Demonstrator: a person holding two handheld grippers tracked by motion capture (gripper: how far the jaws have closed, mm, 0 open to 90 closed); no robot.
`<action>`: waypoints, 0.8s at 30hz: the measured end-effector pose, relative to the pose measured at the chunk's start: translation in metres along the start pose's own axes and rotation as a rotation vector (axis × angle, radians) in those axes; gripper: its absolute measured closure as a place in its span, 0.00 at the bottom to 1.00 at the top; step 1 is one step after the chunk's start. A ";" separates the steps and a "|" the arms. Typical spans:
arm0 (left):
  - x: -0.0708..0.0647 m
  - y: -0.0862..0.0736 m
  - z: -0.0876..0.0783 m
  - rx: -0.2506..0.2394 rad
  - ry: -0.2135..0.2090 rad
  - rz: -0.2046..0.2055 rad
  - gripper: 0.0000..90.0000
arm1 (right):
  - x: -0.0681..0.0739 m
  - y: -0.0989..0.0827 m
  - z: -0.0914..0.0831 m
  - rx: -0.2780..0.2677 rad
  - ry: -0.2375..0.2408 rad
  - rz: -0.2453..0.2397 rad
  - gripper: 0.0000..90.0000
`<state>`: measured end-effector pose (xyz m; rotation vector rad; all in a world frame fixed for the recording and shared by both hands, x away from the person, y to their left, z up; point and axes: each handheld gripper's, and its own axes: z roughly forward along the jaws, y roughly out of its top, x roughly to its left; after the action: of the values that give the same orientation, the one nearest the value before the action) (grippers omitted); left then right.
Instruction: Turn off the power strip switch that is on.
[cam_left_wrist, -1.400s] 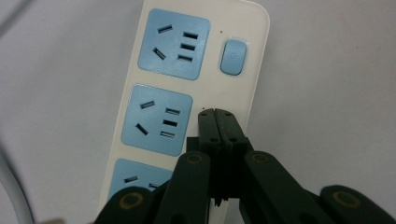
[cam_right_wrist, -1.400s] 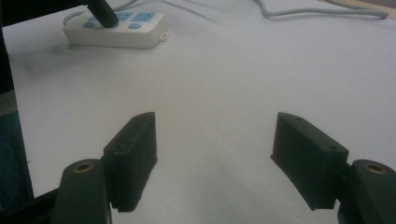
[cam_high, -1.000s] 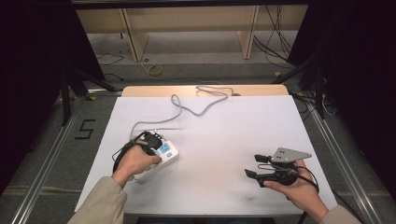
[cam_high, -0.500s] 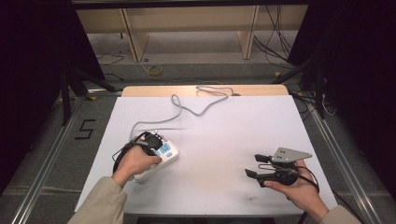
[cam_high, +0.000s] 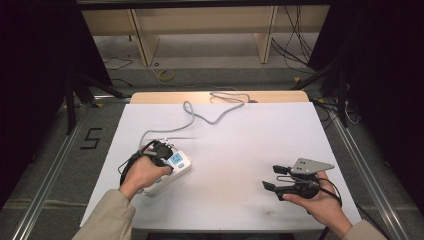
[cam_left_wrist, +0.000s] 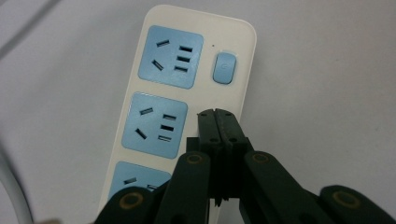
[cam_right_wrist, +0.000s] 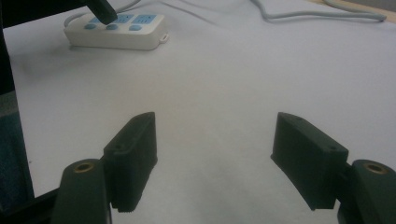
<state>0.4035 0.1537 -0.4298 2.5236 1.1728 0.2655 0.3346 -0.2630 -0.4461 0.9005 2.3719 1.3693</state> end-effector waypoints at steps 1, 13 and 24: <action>0.000 0.000 0.000 -0.001 -0.003 0.001 1.00 | 0.000 0.000 0.000 0.001 0.000 0.000 0.34; 0.000 -0.002 -0.006 -0.058 0.007 0.009 1.00 | 0.000 0.000 0.000 0.000 0.002 0.000 0.34; 0.003 -0.004 -0.012 -0.156 0.033 0.004 1.00 | 0.000 0.000 0.000 -0.001 0.003 -0.001 0.34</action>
<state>0.3987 0.1612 -0.4207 2.3954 1.1137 0.3849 0.3346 -0.2626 -0.4463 0.8971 2.3730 1.3724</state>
